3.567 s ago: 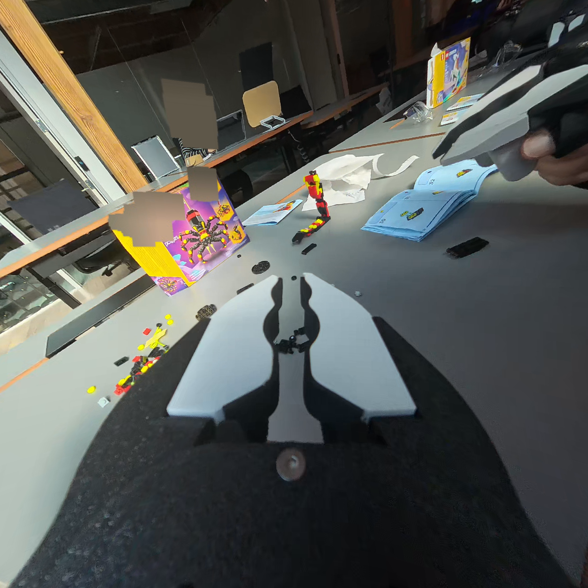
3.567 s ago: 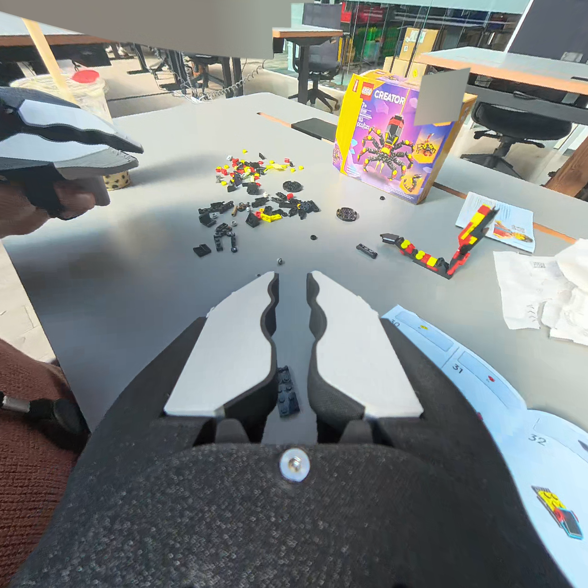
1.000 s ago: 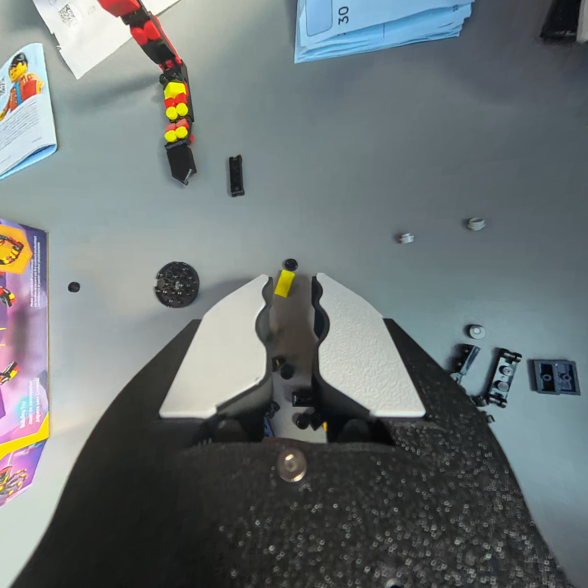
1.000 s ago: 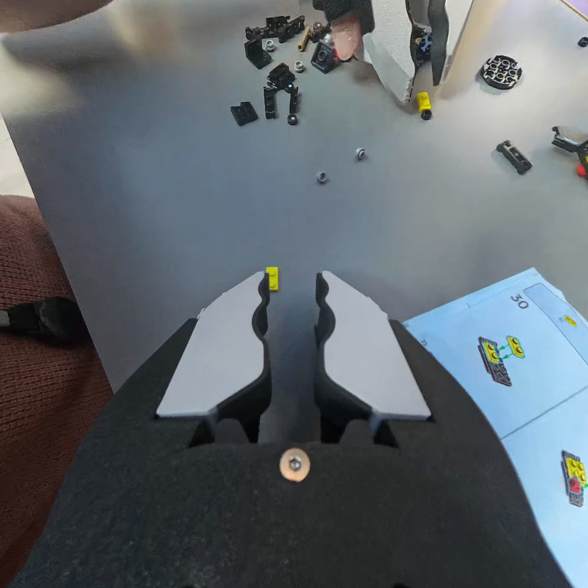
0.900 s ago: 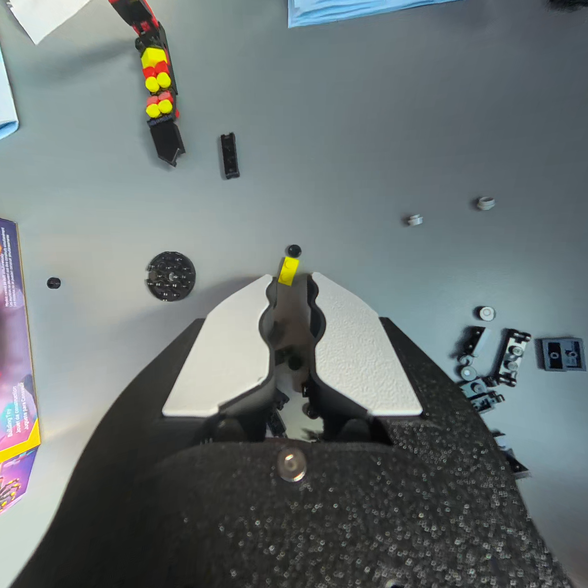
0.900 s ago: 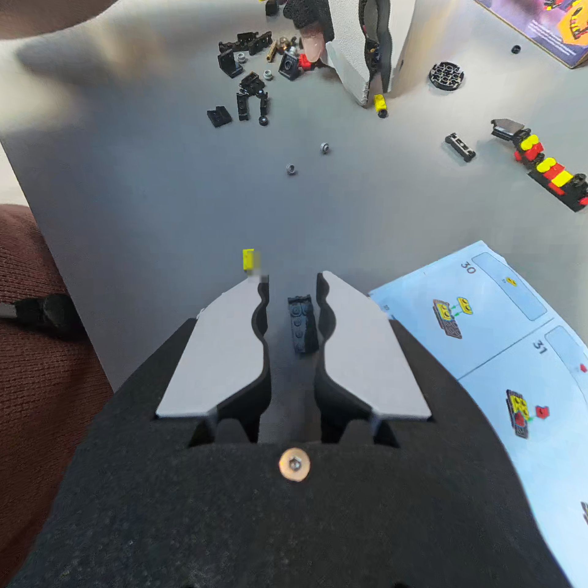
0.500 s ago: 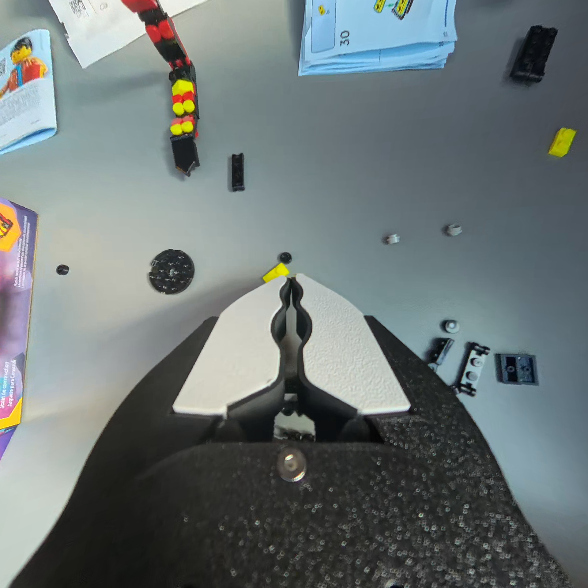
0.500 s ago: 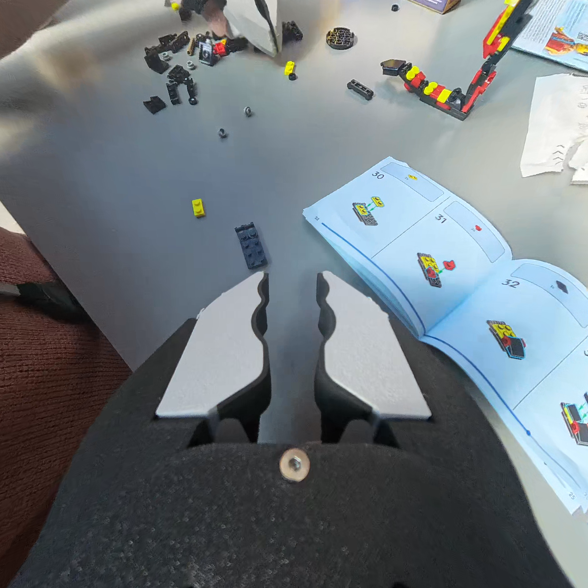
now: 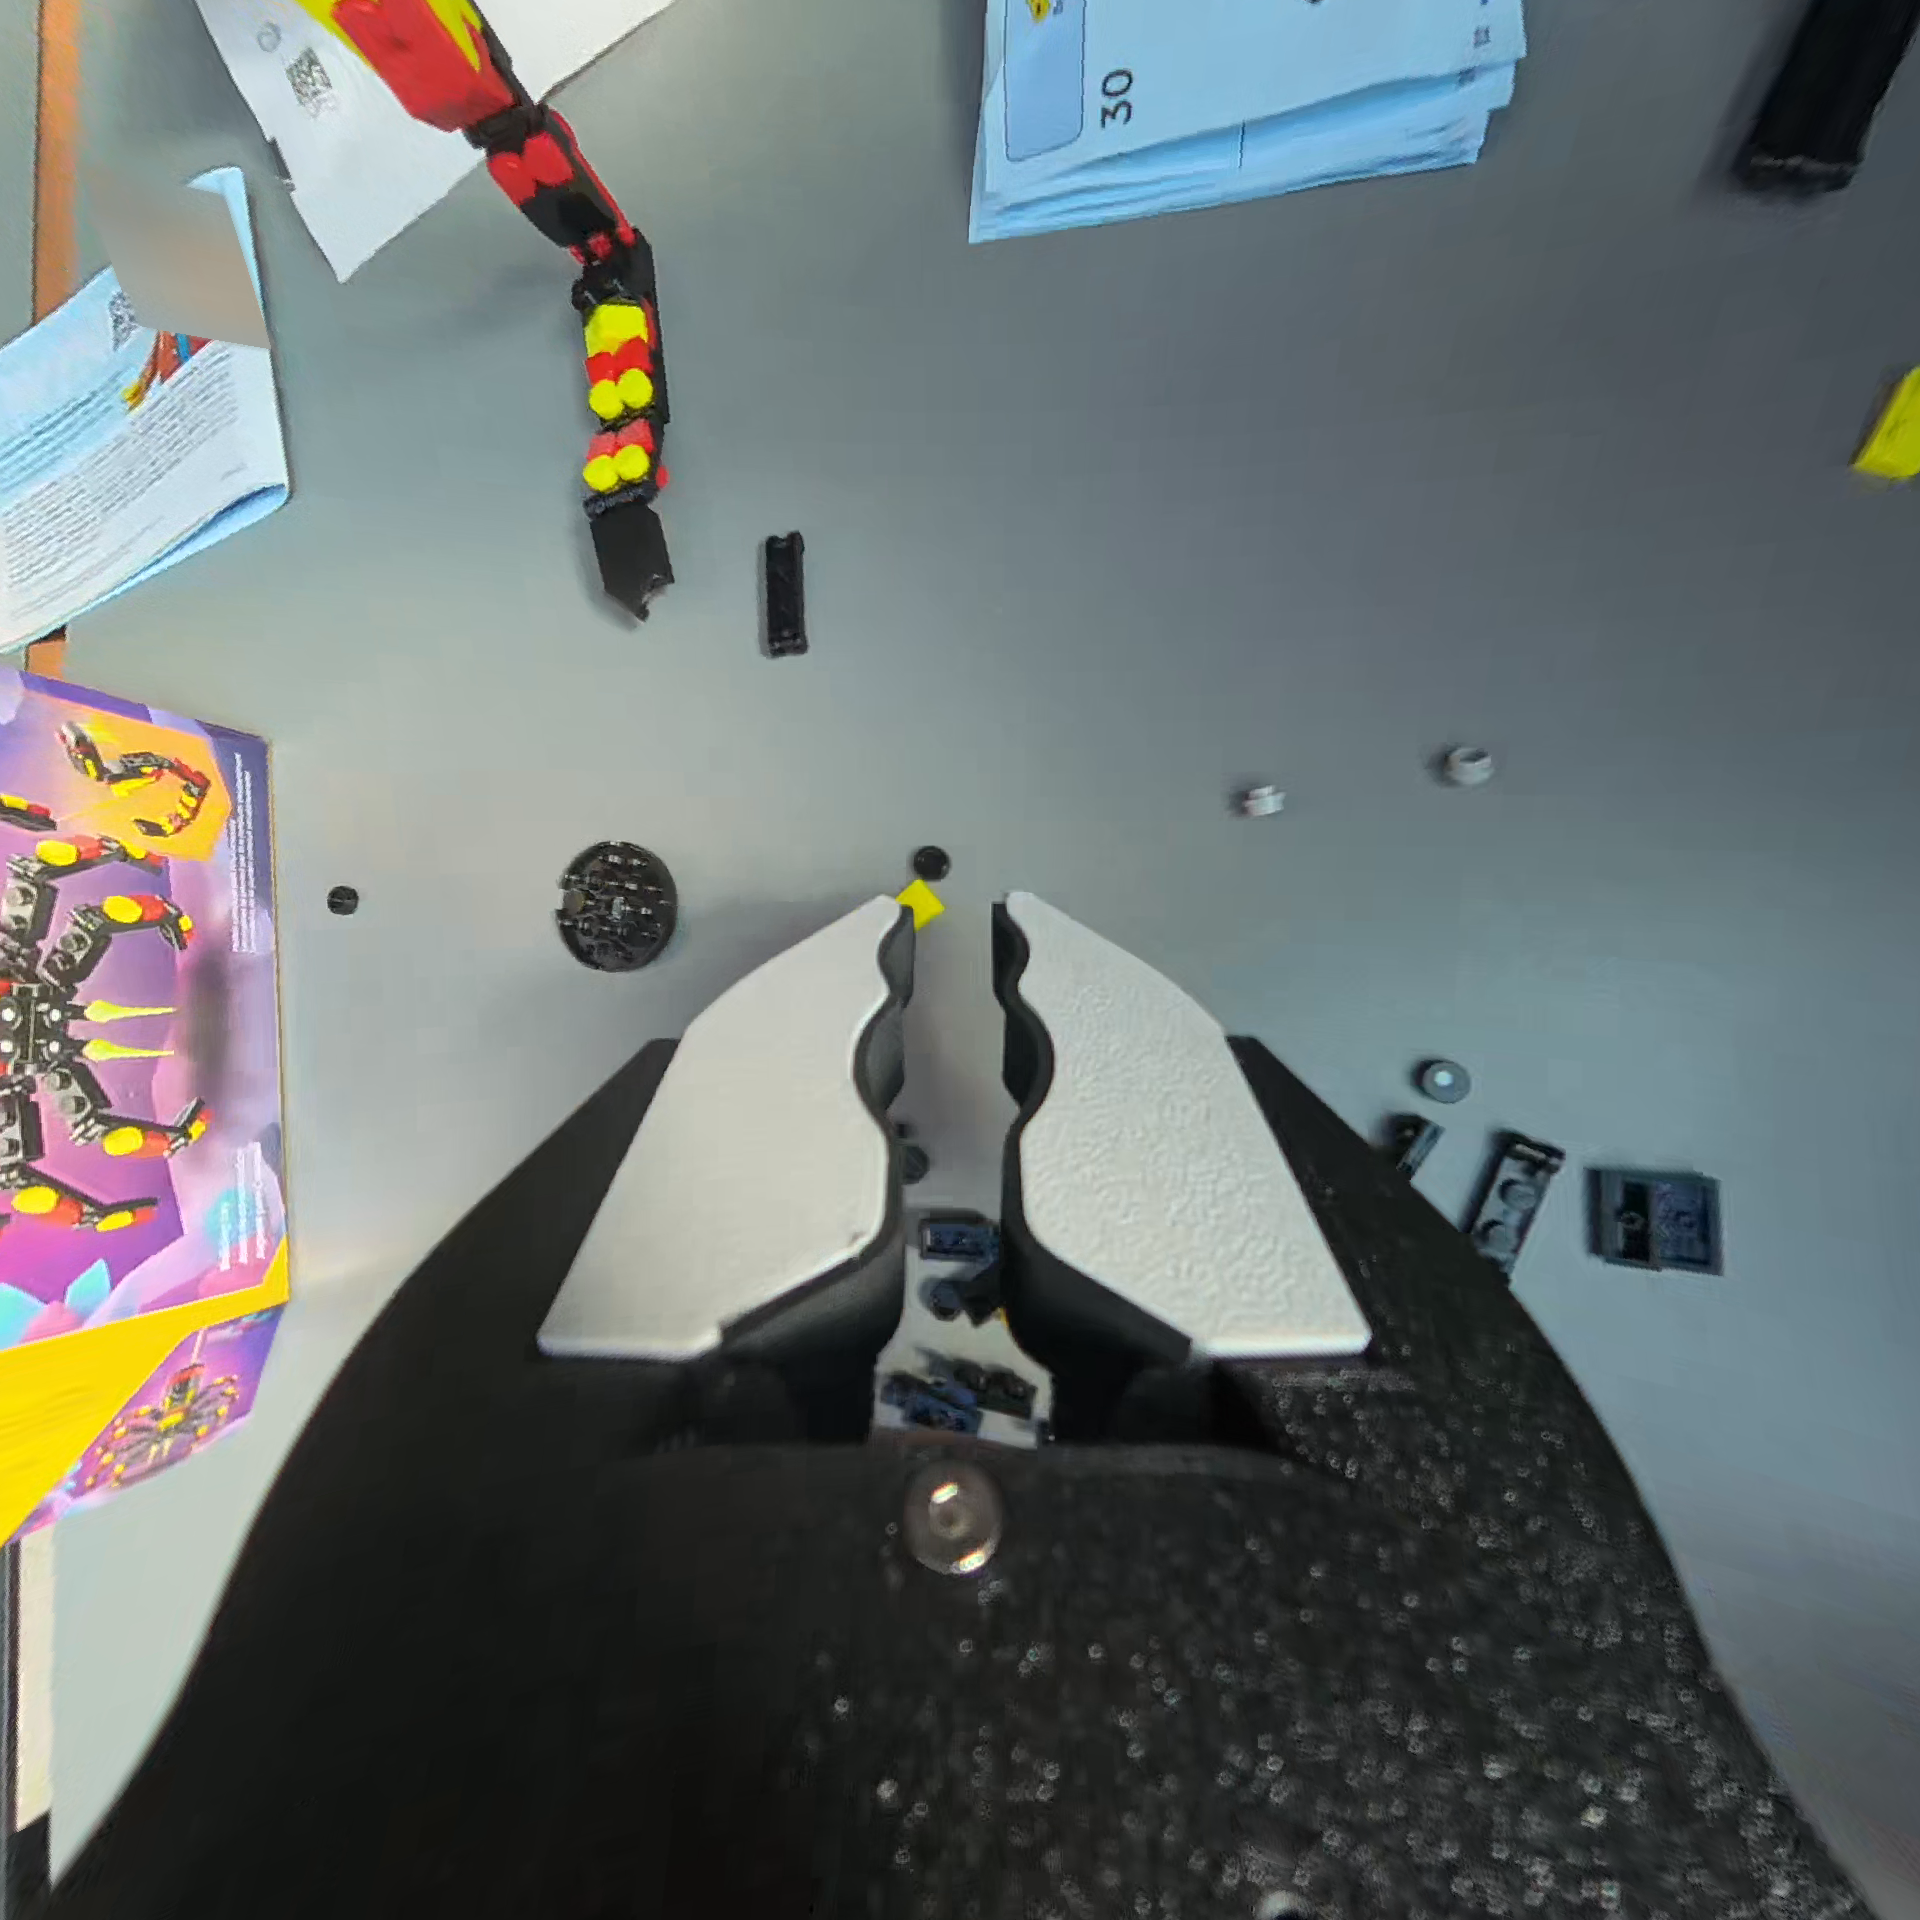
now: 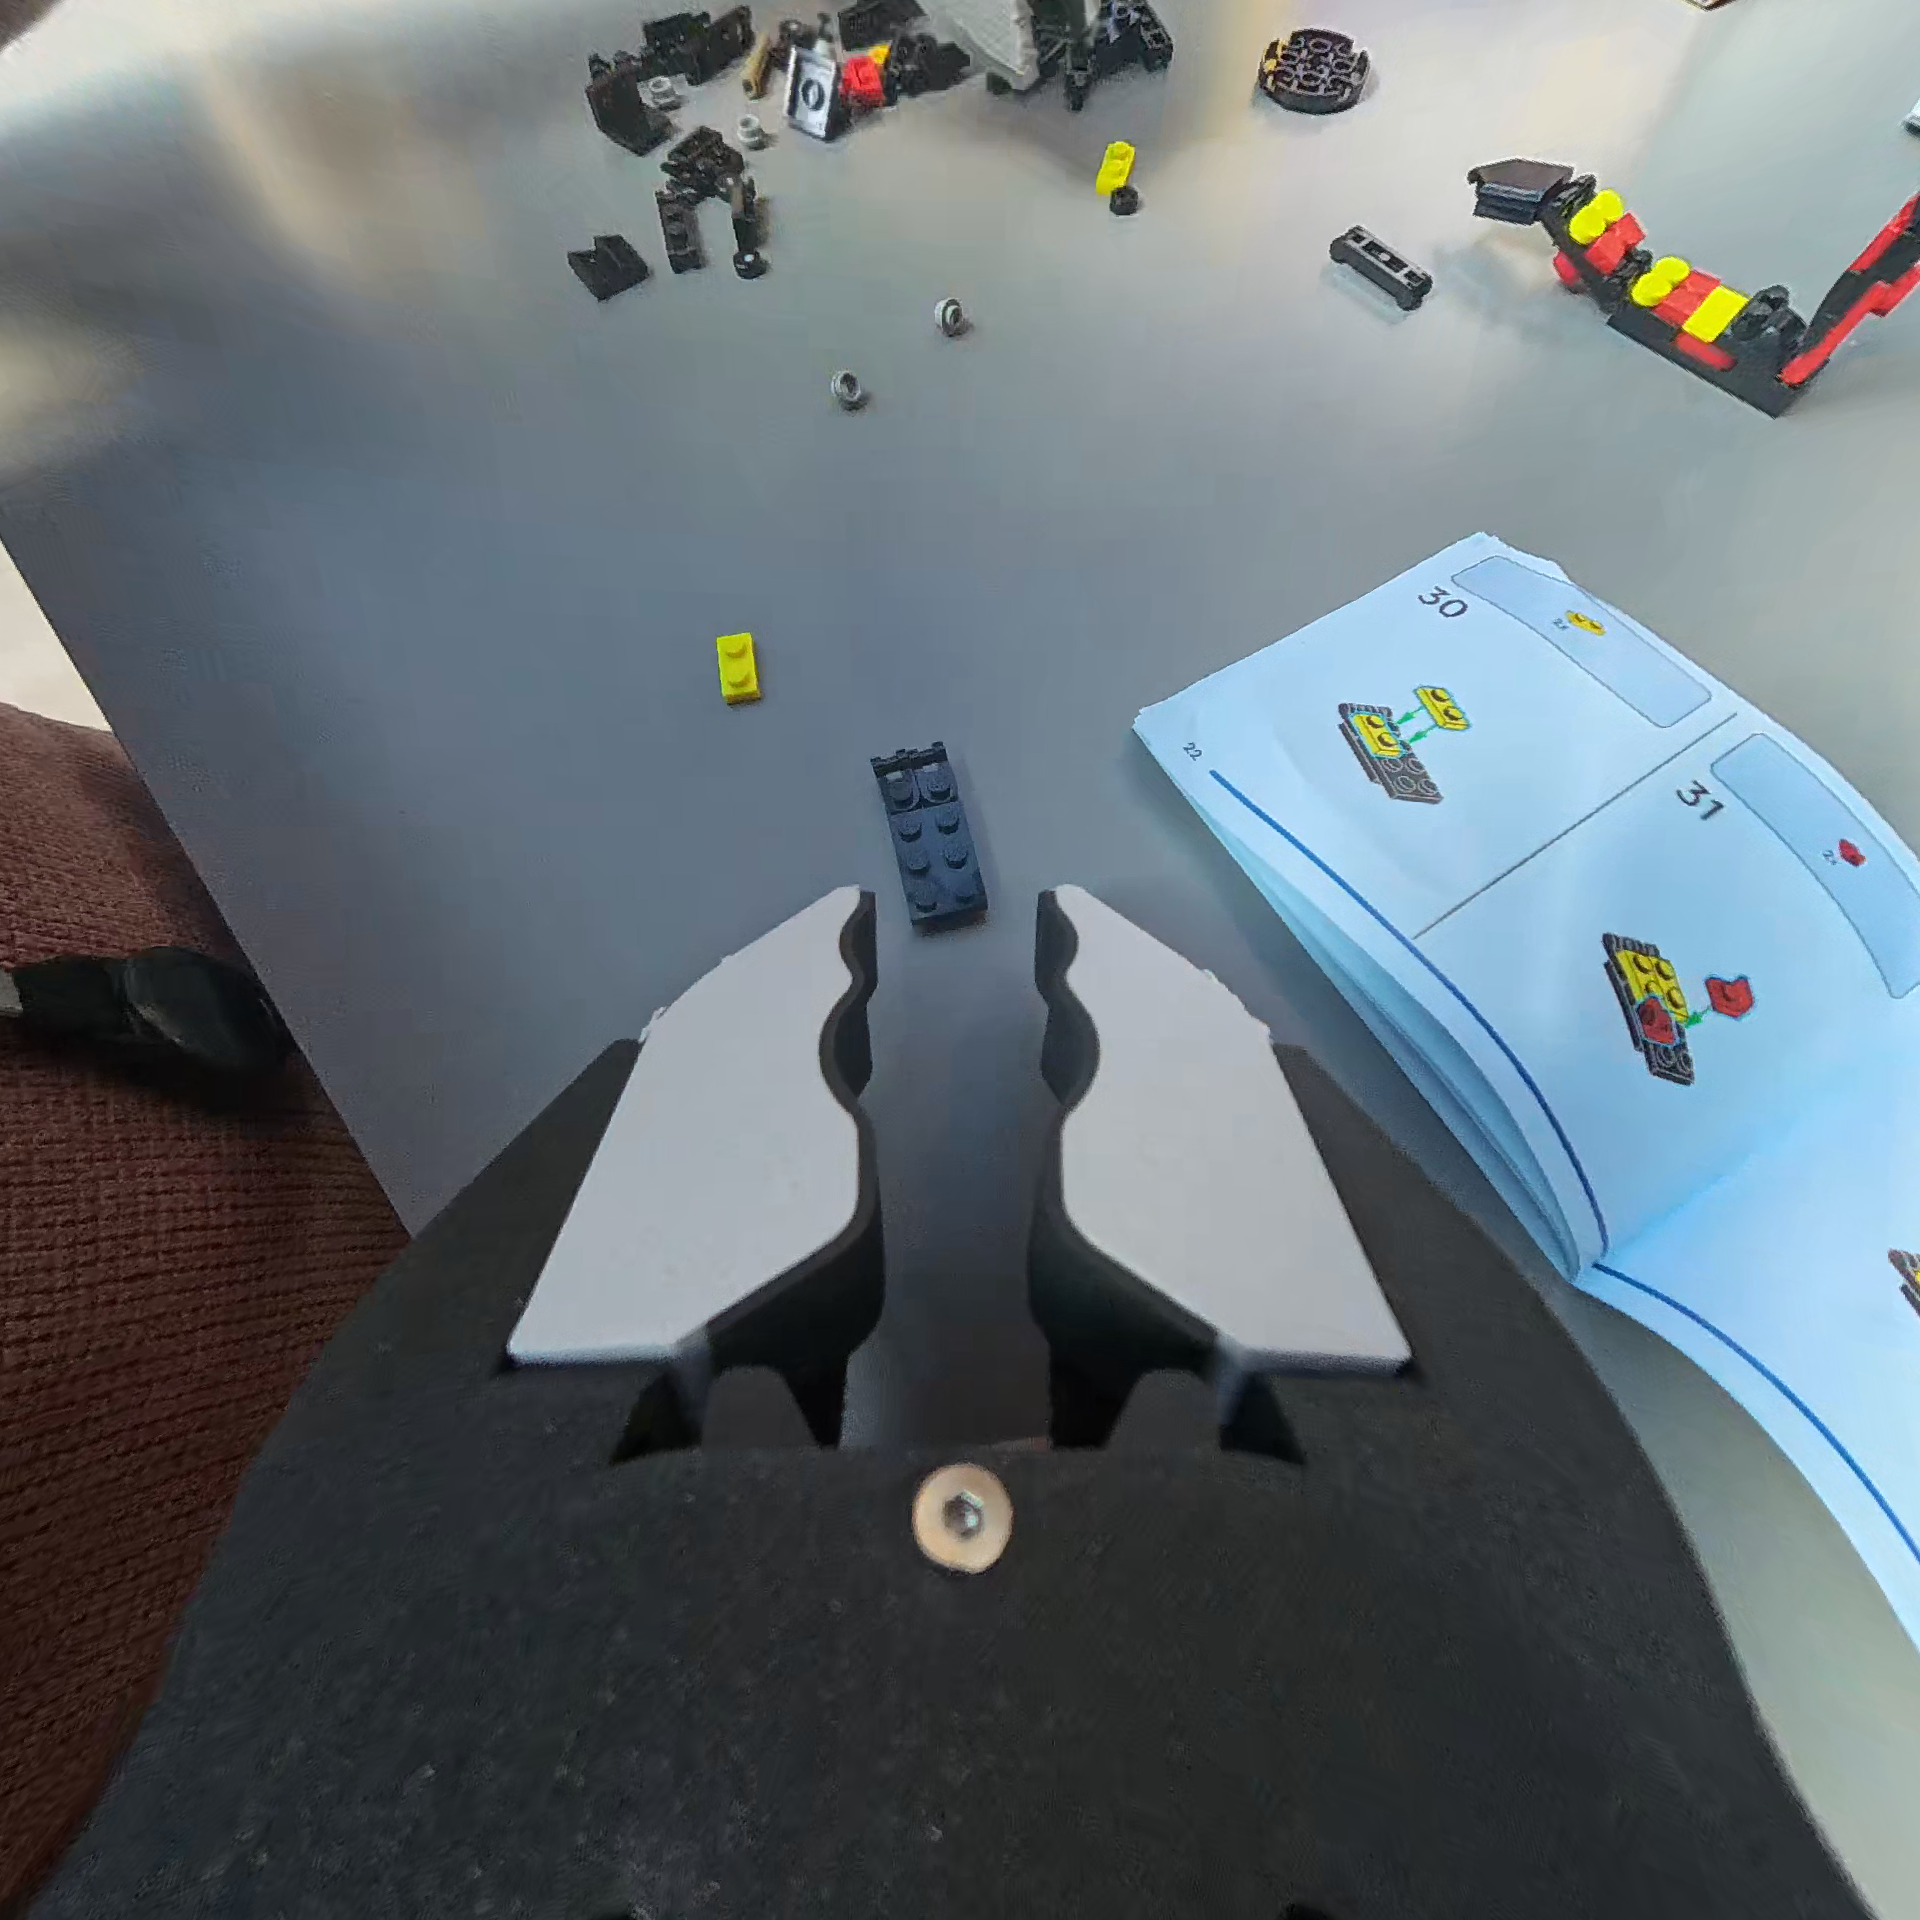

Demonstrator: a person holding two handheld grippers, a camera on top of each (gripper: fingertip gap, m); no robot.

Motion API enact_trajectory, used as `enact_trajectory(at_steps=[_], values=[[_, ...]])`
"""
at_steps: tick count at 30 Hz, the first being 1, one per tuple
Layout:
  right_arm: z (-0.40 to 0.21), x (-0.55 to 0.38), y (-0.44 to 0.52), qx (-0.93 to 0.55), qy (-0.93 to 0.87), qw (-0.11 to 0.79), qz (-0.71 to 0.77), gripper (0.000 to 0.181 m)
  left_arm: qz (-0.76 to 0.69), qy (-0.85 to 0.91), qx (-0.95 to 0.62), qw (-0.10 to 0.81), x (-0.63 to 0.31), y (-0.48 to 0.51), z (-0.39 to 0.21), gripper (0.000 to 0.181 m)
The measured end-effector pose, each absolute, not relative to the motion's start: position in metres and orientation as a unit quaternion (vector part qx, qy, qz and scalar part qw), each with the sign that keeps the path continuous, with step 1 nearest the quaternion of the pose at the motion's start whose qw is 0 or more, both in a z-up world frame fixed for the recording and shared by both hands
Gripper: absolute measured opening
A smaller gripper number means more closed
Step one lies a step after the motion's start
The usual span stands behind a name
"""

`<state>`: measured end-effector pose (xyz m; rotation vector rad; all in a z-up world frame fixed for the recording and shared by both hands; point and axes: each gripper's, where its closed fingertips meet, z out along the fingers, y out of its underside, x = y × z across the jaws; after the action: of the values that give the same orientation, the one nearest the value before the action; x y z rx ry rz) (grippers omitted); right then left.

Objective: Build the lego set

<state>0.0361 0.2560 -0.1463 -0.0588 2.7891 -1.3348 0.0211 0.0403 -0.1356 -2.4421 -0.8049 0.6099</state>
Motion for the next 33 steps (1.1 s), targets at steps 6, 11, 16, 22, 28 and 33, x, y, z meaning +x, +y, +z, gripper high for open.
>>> enact_trajectory(at_steps=[6, 11, 16, 22, 28, 33], values=[[-0.142, 0.040, 0.254, -0.025, 0.895, 0.042, -0.443, 0.029, 0.107, -0.210, -0.937, 0.259, 0.011, 0.027, -0.156, 0.024], [-0.146, 0.037, 0.262, -0.008, 0.896, 0.054, -0.440, 0.029, 0.072, -0.185, -0.947, 0.252, 0.004, 0.030, -0.166, 0.012], [-0.147, 0.026, 0.270, 0.006, 0.898, 0.049, -0.438, 0.029, 0.070, -0.206, -0.938, 0.269, 0.000, 0.030, -0.166, 0.008], [-0.149, 0.025, 0.264, -0.002, 0.900, 0.039, -0.434, 0.029, 0.176, -0.252, -0.879, 0.364, 0.016, 0.095, -0.124, 0.008], [-0.149, 0.031, 0.251, -0.034, 0.898, 0.041, -0.437, 0.016, 0.153, -0.293, -0.862, 0.386, 0.044, 0.213, -0.129, 0.008], [-0.146, 0.031, 0.250, -0.038, 0.900, 0.050, -0.431, 0.003, 0.124, -0.282, -0.876, 0.372, 0.043, 0.237, -0.141, 0.008]])
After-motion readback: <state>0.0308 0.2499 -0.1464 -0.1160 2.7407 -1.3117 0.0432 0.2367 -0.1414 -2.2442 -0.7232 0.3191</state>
